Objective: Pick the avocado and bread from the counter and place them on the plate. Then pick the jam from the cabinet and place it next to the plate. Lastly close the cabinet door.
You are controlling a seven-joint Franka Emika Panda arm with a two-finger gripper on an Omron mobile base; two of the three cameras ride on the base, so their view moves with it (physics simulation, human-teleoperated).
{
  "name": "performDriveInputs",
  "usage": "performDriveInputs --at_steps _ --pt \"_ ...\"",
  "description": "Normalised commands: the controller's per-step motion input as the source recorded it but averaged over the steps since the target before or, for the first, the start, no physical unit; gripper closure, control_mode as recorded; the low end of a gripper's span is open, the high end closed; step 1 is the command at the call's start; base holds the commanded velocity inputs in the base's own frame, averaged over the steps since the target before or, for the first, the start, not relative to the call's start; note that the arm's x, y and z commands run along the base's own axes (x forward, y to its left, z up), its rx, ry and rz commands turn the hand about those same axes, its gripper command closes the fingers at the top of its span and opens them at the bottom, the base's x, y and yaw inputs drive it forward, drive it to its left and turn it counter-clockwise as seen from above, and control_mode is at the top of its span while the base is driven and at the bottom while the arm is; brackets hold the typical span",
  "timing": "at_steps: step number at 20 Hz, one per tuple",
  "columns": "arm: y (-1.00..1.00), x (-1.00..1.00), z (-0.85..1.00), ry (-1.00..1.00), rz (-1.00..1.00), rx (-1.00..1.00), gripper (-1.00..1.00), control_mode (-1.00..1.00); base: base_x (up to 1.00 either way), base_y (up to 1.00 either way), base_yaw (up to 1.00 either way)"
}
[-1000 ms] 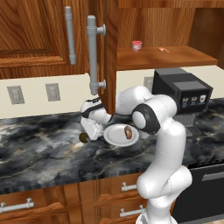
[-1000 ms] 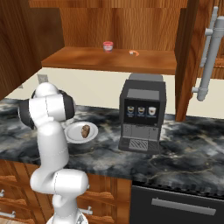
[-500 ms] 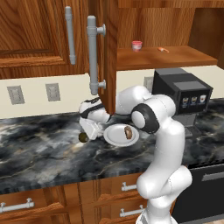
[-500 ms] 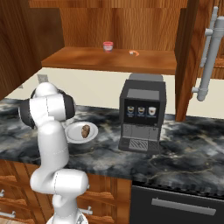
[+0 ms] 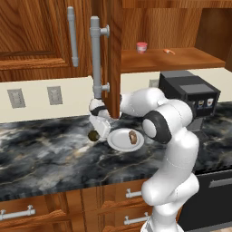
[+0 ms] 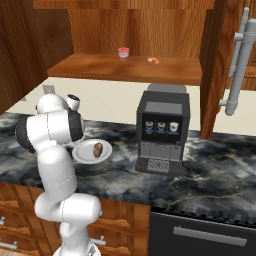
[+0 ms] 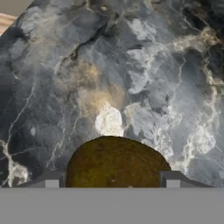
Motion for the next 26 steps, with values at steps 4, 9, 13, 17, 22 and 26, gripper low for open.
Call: performDriveInputs --at_steps 4,9,13,17,22,26 --pt "-0.67 -0.11 0.23 -0.11 0.0 0.0 1.0 -1.0 0.0 0.0 0.0" --pt "-0.76 -0.07 0.04 -0.07 -0.01 -0.02 1.0 -1.0 0.0 0.0 0.0" --pt "-0.63 -0.02 0.0 -0.05 0.0 -0.06 1.0 -1.0 0.0 0.0 0.0" --pt "-0.38 0.0 0.0 -0.01 0.0 -0.05 1.0 -1.0 0.0 0.0 0.0" --pt "-0.14 0.0 -0.03 0.0 0.0 -0.05 1.0 -1.0 0.0 0.0 0.0" --pt "-0.08 0.0 -0.19 0.0 0.0 -0.05 1.0 -1.0 0.0 0.0 0.0"
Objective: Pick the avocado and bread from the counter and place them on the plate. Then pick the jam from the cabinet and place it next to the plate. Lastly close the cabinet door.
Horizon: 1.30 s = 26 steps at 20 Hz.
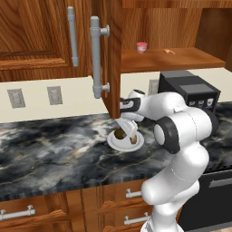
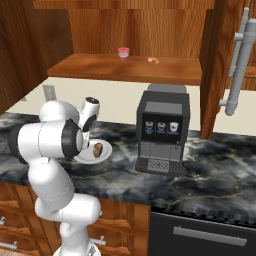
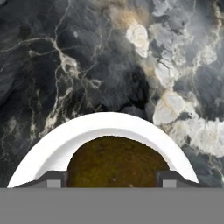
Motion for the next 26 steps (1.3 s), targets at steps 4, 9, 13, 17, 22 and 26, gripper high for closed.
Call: performDriveInputs --at_steps 4,9,13,17,22,26 --pt "-0.01 0.0 -0.19 0.0 0.0 -0.05 1.0 -1.0 0.0 0.0 0.0" --pt "0.0 0.0 -0.11 0.0 0.0 -0.02 1.0 -1.0 0.0 0.0 0.0" --pt "0.0 0.0 -0.16 0.0 0.0 -0.04 1.0 -1.0 0.0 0.0 0.0" --pt "0.0 0.0 -0.06 0.0 0.0 -0.04 -1.0 -1.0 0.0 0.0 0.0" --pt "0.0 -0.13 0.2 -0.1 0.0 -0.02 -1.0 -1.0 0.0 0.0 0.0" --pt "0.0 -0.1 0.19 -0.05 -0.01 -0.06 -1.0 -1.0 0.0 0.0 0.0"
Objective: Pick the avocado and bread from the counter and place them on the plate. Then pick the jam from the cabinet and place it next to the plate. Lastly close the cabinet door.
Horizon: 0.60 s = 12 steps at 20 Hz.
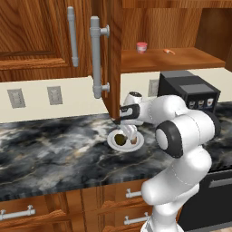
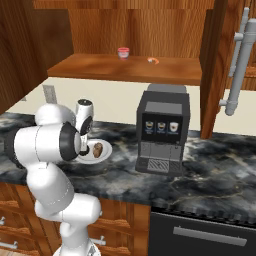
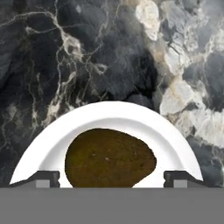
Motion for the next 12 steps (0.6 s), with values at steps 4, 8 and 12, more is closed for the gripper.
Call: performDriveInputs --at_steps 4,8,12 --pt "0.0 -0.01 0.09 -0.03 -0.01 -0.03 -1.0 -1.0 0.0 0.0 0.0" --pt "-0.03 -0.04 0.78 -0.23 -0.19 0.0 -1.0 -1.0 0.0 0.0 0.0" --pt "0.0 -0.29 0.95 -0.19 -0.39 0.0 -1.0 -1.0 0.0 0.0 0.0"
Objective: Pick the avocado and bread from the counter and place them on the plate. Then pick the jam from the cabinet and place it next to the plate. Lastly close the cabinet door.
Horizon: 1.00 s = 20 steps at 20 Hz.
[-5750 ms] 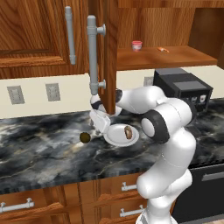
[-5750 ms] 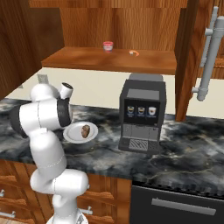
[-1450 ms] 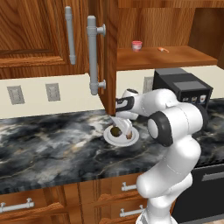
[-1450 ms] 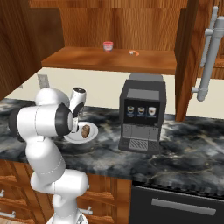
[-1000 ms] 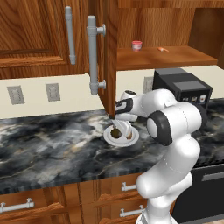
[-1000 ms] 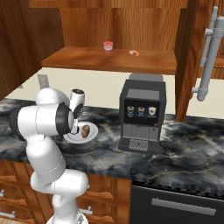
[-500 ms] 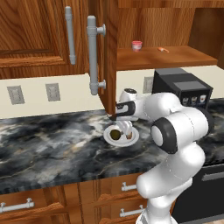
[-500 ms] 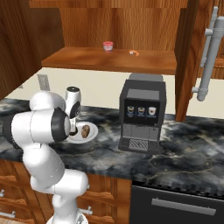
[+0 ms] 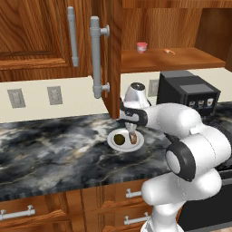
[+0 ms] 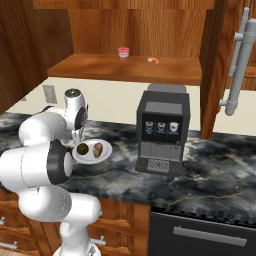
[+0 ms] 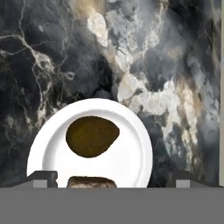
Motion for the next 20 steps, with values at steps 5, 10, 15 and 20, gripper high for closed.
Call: performDriveInputs --at_steps 5,10,15,20 --pt "-0.18 -0.42 0.72 -0.03 -0.56 0.02 -1.0 -1.0 0.0 0.0 0.0" --pt "-0.78 -0.38 0.64 0.14 -0.57 0.1 -1.0 -1.0 0.0 0.0 0.0" --pt "-0.68 -0.51 0.63 0.12 -0.54 0.12 -1.0 -1.0 0.0 0.0 0.0" --pt "-0.42 -0.6 0.69 0.01 -0.51 0.1 -1.0 -1.0 0.0 0.0 0.0"
